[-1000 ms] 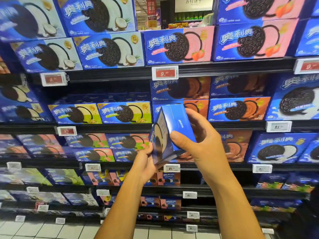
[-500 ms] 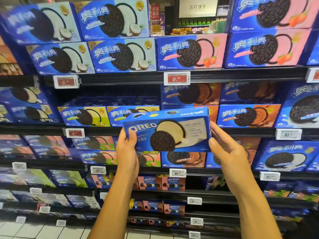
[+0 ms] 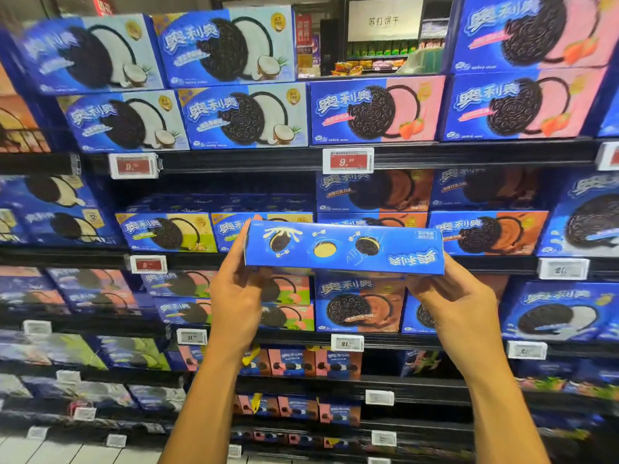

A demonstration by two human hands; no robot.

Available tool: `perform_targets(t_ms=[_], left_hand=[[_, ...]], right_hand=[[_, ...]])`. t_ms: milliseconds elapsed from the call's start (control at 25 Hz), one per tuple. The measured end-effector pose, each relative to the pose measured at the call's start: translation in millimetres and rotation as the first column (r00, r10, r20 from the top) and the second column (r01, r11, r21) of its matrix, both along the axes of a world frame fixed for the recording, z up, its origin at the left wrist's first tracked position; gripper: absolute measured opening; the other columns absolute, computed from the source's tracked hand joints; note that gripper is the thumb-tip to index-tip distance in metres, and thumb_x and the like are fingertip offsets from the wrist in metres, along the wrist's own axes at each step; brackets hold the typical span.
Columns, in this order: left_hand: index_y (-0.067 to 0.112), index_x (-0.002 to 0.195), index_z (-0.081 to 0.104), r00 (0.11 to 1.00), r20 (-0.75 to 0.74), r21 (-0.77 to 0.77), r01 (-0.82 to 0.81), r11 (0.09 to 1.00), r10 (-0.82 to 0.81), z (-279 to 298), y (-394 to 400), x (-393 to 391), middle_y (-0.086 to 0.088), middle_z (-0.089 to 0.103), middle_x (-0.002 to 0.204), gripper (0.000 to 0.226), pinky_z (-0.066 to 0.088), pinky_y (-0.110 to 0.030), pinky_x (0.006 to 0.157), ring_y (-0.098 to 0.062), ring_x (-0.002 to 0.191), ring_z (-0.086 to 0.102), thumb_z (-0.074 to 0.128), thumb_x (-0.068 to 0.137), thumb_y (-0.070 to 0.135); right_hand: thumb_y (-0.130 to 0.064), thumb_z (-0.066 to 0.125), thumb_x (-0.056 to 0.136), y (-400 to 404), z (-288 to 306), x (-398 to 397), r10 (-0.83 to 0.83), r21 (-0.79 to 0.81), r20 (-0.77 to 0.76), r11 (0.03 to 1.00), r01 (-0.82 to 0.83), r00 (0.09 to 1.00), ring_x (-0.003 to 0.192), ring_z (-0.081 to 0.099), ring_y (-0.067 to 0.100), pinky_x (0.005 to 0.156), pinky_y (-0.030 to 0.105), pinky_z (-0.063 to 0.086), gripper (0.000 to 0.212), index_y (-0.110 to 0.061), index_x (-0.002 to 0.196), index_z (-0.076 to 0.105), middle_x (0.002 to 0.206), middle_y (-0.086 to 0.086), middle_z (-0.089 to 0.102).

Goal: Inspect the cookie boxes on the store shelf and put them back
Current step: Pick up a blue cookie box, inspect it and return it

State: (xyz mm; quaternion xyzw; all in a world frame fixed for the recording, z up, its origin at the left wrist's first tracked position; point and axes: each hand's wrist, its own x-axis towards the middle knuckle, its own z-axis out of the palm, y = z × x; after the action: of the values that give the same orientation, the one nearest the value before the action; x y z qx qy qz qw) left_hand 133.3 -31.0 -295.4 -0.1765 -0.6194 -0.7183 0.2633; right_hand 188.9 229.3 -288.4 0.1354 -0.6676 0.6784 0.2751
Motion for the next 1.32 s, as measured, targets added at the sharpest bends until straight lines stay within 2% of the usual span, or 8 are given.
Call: perform_targets(t_ms=[240, 360, 560, 720, 800, 960, 1120, 1320], left_hand=[[0.034, 0.129, 0.052, 0.999, 0.047, -0.005, -0.009, 1.0, 0.01, 3.6, -2.1, 2.0, 0.027, 0.069, 0.116, 0.07, 0.053, -0.014, 0.083, 0.003, 0.111, 0.063, 0.045, 0.091, -0.023], [0.031, 0.133, 0.055, 0.997, 0.057, -0.079, -0.049, 0.996, 0.053, 6.3, -6.2, 6.5, 0.019, 0.07, 0.118, 0.051, 0.054, -0.02, 0.087, 0.001, 0.11, 0.064, 0.063, 0.089, 0.006], [0.009, 0.14, 0.053, 0.982, 0.188, -0.042, 0.007, 0.999, 0.001, 20.8, -5.9, 7.4, -0.011, 0.061, 0.137, 0.072, 0.049, -0.047, 0.104, -0.026, 0.126, 0.058, 0.071, 0.08, 0.043], [0.029, 0.097, 0.077, 0.953, 0.293, -0.024, 0.089, 0.996, -0.078, 39.1, -3.6, 4.2, 0.002, 0.077, 0.103, 0.027, 0.059, -0.027, 0.071, -0.013, 0.091, 0.073, 0.071, 0.083, 0.05], [0.031, 0.085, 0.08, 0.921, 0.368, 0.018, 0.128, 0.992, -0.125, 43.6, -6.2, 0.9, 0.002, 0.078, 0.097, 0.029, 0.058, -0.027, 0.064, -0.012, 0.082, 0.073, 0.057, 0.094, 0.048], [0.032, 0.09, 0.081, 0.87, 0.421, 0.186, 0.194, 0.963, -0.257, 47.8, -10.8, -3.6, -0.002, 0.077, 0.107, 0.038, 0.061, -0.036, 0.067, -0.017, 0.094, 0.074, 0.046, 0.103, 0.037], [0.028, 0.087, 0.082, 0.864, 0.429, 0.203, 0.193, 0.96, -0.264, 47.2, -9.2, -2.6, -0.005, 0.078, 0.102, 0.036, 0.059, -0.031, 0.06, -0.016, 0.087, 0.075, 0.051, 0.099, 0.04], [0.02, 0.094, 0.081, 0.861, 0.428, 0.202, 0.206, 0.957, -0.276, 47.1, -12.6, 2.3, -0.007, 0.076, 0.108, 0.035, 0.06, -0.033, 0.061, -0.02, 0.092, 0.075, 0.055, 0.093, 0.043]], right_hand=[[-0.025, 0.073, 0.084, -5.6, -0.8, 2.0, -0.037, -0.017, 0.018, 0.999, 0.037, 0.999, 0.09, 0.067, -0.006, 0.068, 0.009, 0.049, 0.038, -0.052, 0.111, 0.072, 0.108, -0.02, 0.075], [-0.025, 0.075, 0.087, 0.1, -2.1, -1.2, -0.107, -0.005, 0.011, 0.994, 0.107, 0.994, 0.095, 0.068, 0.003, 0.079, 0.015, 0.052, 0.028, -0.045, 0.108, 0.075, 0.11, -0.009, 0.076], [-0.039, 0.057, 0.096, 4.4, 11.3, -9.5, -0.05, -0.081, 0.028, 0.995, 0.052, 0.998, 0.108, 0.067, 0.005, 0.086, 0.017, 0.054, 0.038, -0.018, 0.123, 0.071, 0.116, -0.01, 0.075], [-0.016, 0.048, 0.104, 10.5, 25.1, -14.4, 0.077, -0.207, 0.118, 0.977, -0.051, 0.99, 0.096, 0.073, 0.013, 0.071, 0.027, 0.06, 0.029, -0.016, 0.12, 0.072, 0.108, -0.004, 0.077], [-0.023, 0.056, 0.1, 13.8, 30.1, -15.9, 0.134, -0.279, 0.172, 0.957, -0.082, 0.976, 0.089, 0.074, 0.015, 0.068, 0.03, 0.061, 0.028, -0.014, 0.123, 0.069, 0.106, -0.002, 0.077], [-0.031, 0.057, 0.099, 16.7, 34.9, -20.6, 0.216, -0.321, 0.222, 0.937, -0.138, 0.951, 0.092, 0.073, 0.015, 0.071, 0.031, 0.062, 0.028, -0.02, 0.121, 0.073, 0.118, 0.003, 0.075], [-0.032, 0.06, 0.098, 16.9, 32.9, -24.6, 0.223, -0.31, 0.243, 0.94, -0.142, 0.944, 0.098, 0.074, 0.018, 0.081, 0.036, 0.063, 0.027, -0.021, 0.118, 0.074, 0.12, 0.004, 0.074], [-0.032, 0.06, 0.098, 19.9, 27.6, -25.0, 0.266, -0.315, 0.24, 0.931, -0.184, 0.934, 0.099, 0.074, 0.017, 0.077, 0.033, 0.063, 0.03, -0.023, 0.125, 0.071, 0.122, 0.003, 0.073]])
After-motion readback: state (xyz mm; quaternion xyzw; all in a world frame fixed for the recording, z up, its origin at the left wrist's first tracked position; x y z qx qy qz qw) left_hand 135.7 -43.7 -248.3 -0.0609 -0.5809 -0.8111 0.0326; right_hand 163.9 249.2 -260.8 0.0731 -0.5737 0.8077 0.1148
